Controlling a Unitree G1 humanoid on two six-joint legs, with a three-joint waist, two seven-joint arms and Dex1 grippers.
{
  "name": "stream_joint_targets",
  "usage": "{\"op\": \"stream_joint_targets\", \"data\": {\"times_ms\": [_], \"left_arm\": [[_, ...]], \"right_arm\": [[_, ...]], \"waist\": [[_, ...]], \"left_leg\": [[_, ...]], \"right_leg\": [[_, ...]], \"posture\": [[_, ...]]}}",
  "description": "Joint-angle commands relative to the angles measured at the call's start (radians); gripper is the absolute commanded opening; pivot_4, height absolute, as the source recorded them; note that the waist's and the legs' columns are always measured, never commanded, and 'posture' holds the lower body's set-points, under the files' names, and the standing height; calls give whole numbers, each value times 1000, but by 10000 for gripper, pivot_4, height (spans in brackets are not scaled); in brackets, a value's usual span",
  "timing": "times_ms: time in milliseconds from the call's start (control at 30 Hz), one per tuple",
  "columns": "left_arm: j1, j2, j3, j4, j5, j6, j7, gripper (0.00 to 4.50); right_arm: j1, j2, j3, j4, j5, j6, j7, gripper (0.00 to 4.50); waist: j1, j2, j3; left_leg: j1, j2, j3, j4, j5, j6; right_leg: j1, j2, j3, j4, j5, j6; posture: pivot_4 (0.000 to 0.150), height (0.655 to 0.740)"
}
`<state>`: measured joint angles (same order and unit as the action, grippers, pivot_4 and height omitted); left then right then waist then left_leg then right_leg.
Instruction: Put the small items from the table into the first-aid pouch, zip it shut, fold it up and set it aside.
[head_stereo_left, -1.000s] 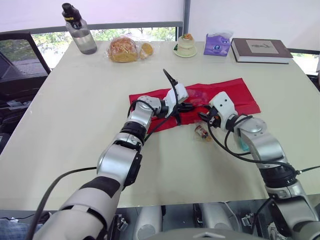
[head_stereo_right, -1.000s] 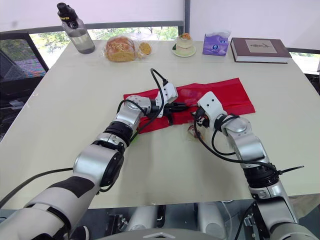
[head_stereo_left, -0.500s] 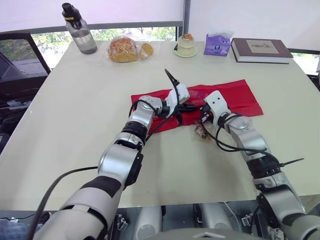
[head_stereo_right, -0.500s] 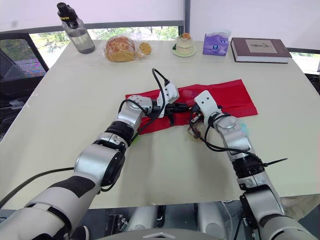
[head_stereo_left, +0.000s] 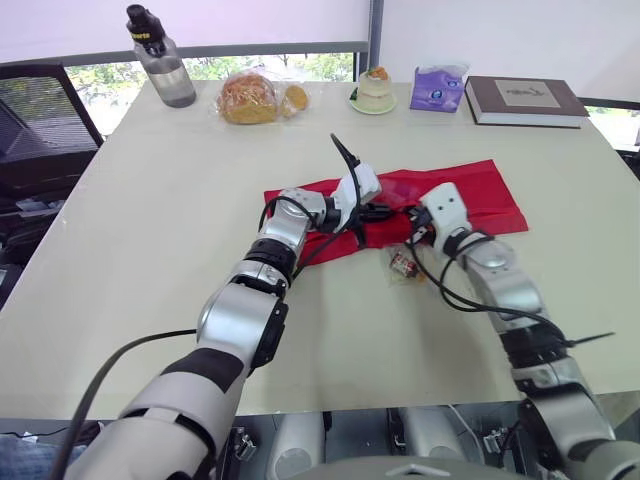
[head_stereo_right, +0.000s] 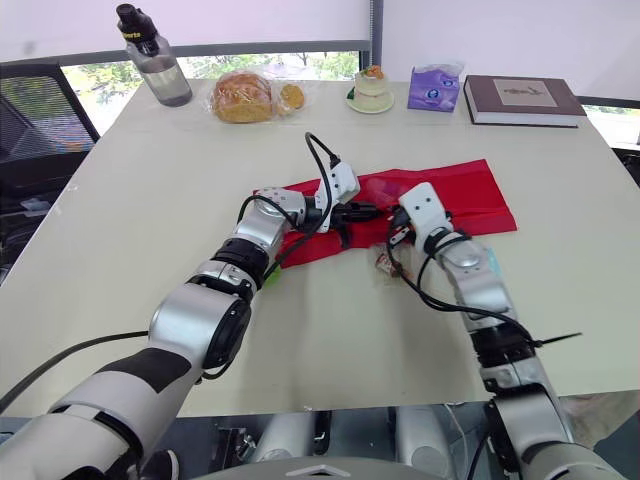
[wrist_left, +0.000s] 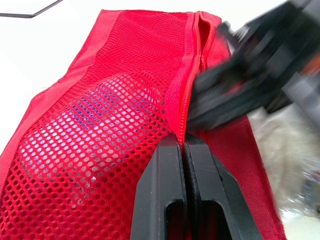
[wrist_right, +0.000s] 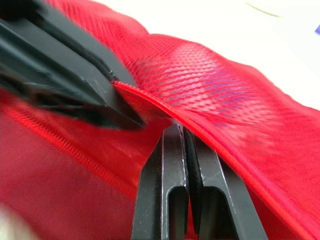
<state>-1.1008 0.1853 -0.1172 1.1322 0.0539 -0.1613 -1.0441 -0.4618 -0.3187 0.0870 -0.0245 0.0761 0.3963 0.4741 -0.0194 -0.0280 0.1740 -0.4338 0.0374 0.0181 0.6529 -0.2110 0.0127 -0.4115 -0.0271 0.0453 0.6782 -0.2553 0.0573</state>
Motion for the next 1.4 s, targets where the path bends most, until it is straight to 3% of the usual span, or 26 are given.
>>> {"op": "stream_joint_targets", "data": {"times_ms": [33,300,433,500,567,633,800,933,1067,1400], "left_arm": [[-35,3,23,2,-16,-18,8,0],[-39,23,25,33,-9,-36,23,0],[-44,45,20,57,5,-54,27,0],[-48,54,17,69,11,-64,26,0],[-54,59,17,79,11,-69,27,0],[-60,61,20,88,12,-71,30,0],[-68,59,22,101,19,-80,30,0],[-75,55,23,106,20,-82,29,0],[-76,52,23,108,20,-85,31,0],[-70,49,20,103,23,-94,33,0]], "right_arm": [[114,-86,-105,-285,165,51,129,1222],[380,-328,-451,-519,523,164,359,1222],[523,-463,-753,-565,702,248,476,14730],[619,-551,-934,-579,787,320,561,24846],[694,-610,-1075,-572,849,381,619,31770],[740,-651,-1170,-556,889,420,654,43242],[818,-736,-1328,-493,893,474,750,44427],[839,-761,-1361,-458,863,464,794,44427],[835,-731,-1298,-478,838,424,777,44427],[729,-618,-815,-581,638,235,573,44427]], "waist": [[5,1,0],[6,1,0],[9,3,1],[7,2,1],[8,3,1],[5,2,1],[5,1,1],[6,1,1],[6,0,1],[4,0,1]], "left_leg": [[0,0,-1,0,0,0],[0,0,0,0,0,0],[1,1,0,1,0,0],[1,1,-1,1,0,0],[1,0,0,0,0,0],[1,0,0,0,0,0],[2,0,0,1,0,0],[1,0,0,1,0,0],[1,0,0,1,0,0],[1,0,-1,1,0,0]], "right_leg": [[0,1,0,0,0,0],[1,0,0,-1,0,0],[1,1,1,0,0,0],[1,1,0,0,0,0],[1,1,1,-1,0,0],[2,1,1,-2,0,0],[2,1,1,-1,-1,1],[2,1,1,-2,-1,2],[2,1,1,-2,-1,2],[2,1,1,-1,-2,3]], "posture": [[1500,7387],[1500,7387],[1500,7387],[1500,7387],[1500,7387],[1500,7387],[1500,7387],[1500,7387],[1500,7387],[1500,7387]]}}
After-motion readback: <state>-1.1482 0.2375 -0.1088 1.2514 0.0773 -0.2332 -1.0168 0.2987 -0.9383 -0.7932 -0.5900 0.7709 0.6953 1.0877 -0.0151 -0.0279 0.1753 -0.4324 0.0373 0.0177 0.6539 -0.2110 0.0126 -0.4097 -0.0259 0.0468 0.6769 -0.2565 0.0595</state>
